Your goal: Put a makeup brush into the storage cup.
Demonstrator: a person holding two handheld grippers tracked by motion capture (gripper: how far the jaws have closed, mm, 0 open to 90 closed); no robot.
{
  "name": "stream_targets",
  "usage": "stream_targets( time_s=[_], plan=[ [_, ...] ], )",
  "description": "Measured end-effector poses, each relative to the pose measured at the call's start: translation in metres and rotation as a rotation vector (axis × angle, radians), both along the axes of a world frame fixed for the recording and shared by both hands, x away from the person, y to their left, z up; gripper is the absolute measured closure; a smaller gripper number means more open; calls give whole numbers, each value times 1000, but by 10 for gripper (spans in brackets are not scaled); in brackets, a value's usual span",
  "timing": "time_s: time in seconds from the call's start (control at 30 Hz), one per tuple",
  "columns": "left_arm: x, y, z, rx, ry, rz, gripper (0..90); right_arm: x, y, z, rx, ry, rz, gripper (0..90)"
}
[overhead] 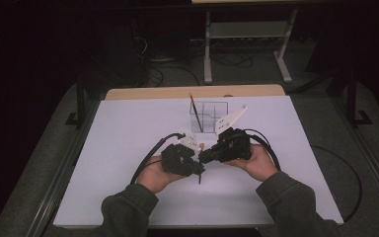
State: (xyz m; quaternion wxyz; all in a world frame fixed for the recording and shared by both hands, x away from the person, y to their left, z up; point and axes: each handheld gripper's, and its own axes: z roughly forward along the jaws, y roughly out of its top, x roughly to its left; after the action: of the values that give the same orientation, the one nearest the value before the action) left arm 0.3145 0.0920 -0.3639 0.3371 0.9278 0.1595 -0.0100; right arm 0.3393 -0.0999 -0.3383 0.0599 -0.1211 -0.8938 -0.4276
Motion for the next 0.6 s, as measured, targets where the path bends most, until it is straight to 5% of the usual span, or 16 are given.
stream_targets(
  time_s=[0.6],
  plan=[
    [-2,14,-2,-17,5,31,708,2,6,3,-79,-44,14,832]
  ],
)
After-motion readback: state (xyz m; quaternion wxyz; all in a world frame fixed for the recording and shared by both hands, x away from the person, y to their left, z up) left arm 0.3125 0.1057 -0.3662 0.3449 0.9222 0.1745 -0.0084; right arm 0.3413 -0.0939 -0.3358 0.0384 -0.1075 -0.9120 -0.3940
